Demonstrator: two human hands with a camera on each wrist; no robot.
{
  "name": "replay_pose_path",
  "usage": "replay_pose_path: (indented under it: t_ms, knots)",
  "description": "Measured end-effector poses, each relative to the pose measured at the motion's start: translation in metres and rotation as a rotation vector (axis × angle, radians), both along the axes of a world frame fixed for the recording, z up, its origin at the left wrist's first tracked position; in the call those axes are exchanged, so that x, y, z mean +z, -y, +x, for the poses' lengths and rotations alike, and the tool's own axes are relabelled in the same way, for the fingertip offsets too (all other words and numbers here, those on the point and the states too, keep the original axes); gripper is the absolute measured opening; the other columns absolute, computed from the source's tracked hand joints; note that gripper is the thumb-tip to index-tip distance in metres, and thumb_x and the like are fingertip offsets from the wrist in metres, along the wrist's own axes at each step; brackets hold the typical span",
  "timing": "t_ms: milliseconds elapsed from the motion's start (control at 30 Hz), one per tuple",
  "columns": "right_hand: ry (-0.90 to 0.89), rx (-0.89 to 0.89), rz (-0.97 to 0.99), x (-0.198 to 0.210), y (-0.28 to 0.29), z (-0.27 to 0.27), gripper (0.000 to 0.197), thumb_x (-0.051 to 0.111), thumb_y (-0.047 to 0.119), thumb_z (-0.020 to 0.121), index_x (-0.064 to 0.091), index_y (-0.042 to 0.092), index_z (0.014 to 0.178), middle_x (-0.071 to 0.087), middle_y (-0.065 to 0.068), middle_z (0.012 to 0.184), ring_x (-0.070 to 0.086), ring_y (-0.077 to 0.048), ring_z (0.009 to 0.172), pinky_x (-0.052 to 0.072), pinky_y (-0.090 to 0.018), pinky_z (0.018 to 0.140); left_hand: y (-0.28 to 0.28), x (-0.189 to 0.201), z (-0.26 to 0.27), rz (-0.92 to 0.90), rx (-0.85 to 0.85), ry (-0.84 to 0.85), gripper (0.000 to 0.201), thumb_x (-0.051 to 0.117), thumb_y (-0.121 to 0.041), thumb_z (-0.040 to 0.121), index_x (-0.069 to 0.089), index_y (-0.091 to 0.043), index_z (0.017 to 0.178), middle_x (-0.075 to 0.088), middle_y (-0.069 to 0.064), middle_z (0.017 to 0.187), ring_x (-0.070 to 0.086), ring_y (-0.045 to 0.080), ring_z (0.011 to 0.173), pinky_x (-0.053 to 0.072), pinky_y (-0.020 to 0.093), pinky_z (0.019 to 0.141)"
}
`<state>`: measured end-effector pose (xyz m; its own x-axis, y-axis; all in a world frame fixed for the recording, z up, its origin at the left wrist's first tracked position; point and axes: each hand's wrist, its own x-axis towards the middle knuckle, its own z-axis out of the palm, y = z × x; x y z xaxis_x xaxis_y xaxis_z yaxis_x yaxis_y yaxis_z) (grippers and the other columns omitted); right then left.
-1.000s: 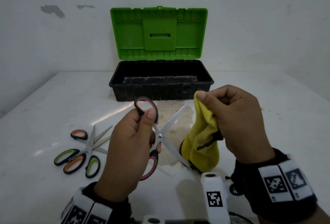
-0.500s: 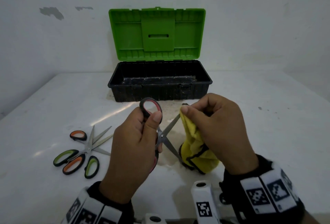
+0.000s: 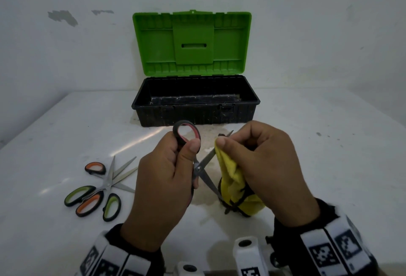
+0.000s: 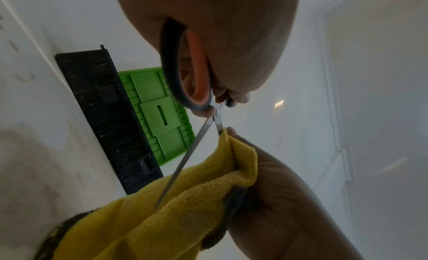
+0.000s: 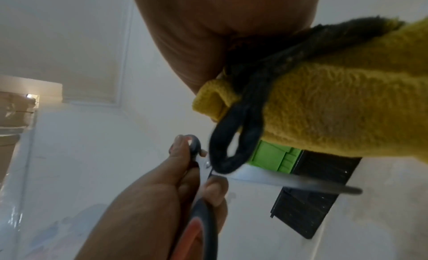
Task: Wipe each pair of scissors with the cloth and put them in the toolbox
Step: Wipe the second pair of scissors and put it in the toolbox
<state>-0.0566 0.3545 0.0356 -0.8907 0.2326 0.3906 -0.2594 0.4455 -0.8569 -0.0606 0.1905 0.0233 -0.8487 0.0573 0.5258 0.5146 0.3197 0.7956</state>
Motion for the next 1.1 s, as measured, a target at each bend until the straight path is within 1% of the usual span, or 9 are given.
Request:
replay_pose_path:
  t_ms: [133,267,333,400,467,567,700,867,1100]
  knots:
    - [-0.005,-0.069,-0.061,-0.002,-0.010,-0.012,0.020,0.081,0.031,0.079,0.069,0.021,0.067,0.069,0.007,0.063,0.065,-0.010,0.058,0.053,-0.024,0.055,0.001,-0.001,-0.001,-0.050,0.010,-0.031,0.032,0.041,-0.048,0.097,0.057,-0.023,0.084,0.061,-0.001,0.055,0.061,0.015,0.049,0.046,0.019,0.046]
    - [0.033,-0.142,-0.183,-0.001,-0.023,-0.022,0.022,0.083,0.033,0.076,0.070,0.018,0.066,0.070,-0.001,0.062,0.068,-0.023,0.062,0.061,-0.042,0.062,0.002,0.001,0.000,-0.038,0.027,0.026,0.037,0.039,-0.050,0.095,0.056,-0.020,0.080,0.061,0.001,0.056,0.061,0.015,0.048,0.047,0.020,0.044]
    - [0.021,-0.133,-0.233,0.001,-0.025,-0.021,0.021,0.083,0.032,0.076,0.070,0.018,0.067,0.071,-0.004,0.064,0.069,-0.029,0.064,0.061,-0.045,0.062,0.000,0.003,0.000,-0.026,0.036,0.085,0.037,0.042,-0.049,0.092,0.057,-0.018,0.078,0.059,0.003,0.054,0.059,0.013,0.046,0.046,0.020,0.042]
    - [-0.003,-0.068,-0.229,0.003,-0.021,-0.014,0.019,0.083,0.029,0.077,0.070,0.017,0.069,0.071,-0.003,0.063,0.068,-0.025,0.060,0.058,-0.036,0.056,0.001,0.001,-0.003,0.057,0.033,0.204,0.036,0.046,-0.041,0.096,0.057,-0.012,0.078,0.050,0.006,0.050,0.052,0.009,0.042,0.041,0.017,0.039]
    - [-0.025,0.023,-0.138,0.002,-0.010,-0.005,0.017,0.083,0.026,0.076,0.070,0.018,0.069,0.071,0.001,0.064,0.066,-0.016,0.057,0.052,-0.024,0.053,0.002,-0.001,-0.006,0.148,0.014,0.356,0.039,0.047,-0.041,0.098,0.058,-0.008,0.080,0.043,0.014,0.055,0.049,0.015,0.046,0.041,0.015,0.040]
    - [-0.048,0.060,0.048,-0.004,0.005,0.004,0.017,0.085,0.027,0.073,0.069,0.023,0.067,0.069,0.011,0.067,0.064,-0.006,0.062,0.044,-0.008,0.054,0.002,0.000,-0.008,0.201,0.020,0.500,0.040,0.046,-0.042,0.099,0.060,-0.010,0.081,0.041,0.000,0.050,0.047,0.006,0.040,0.042,0.018,0.041]
    - [-0.045,0.118,0.210,-0.015,0.014,0.005,0.016,0.083,0.033,0.074,0.070,0.025,0.070,0.066,0.014,0.066,0.062,-0.004,0.070,0.045,-0.008,0.060,0.001,0.003,-0.007,0.237,-0.025,0.563,0.037,0.045,-0.040,0.100,0.057,-0.015,0.076,0.038,-0.008,0.042,0.041,0.003,0.035,0.040,0.021,0.043]
    - [-0.023,-0.001,0.108,-0.012,0.004,-0.003,0.020,0.083,0.033,0.074,0.068,0.023,0.064,0.067,0.013,0.066,0.061,-0.006,0.064,0.042,-0.008,0.054,0.003,0.008,-0.006,0.270,-0.063,0.607,0.040,0.046,-0.041,0.100,0.053,-0.014,0.072,0.038,-0.006,0.044,0.044,0.008,0.036,0.039,0.020,0.041]
    - [-0.030,0.035,0.107,-0.009,0.012,0.005,0.018,0.082,0.034,0.075,0.069,0.025,0.065,0.067,0.014,0.069,0.062,-0.006,0.067,0.044,-0.009,0.057,0.006,0.011,-0.004,0.359,-0.090,0.662,0.039,0.049,-0.042,0.098,0.056,-0.014,0.072,0.033,0.000,0.054,0.039,0.008,0.040,0.038,0.017,0.037]
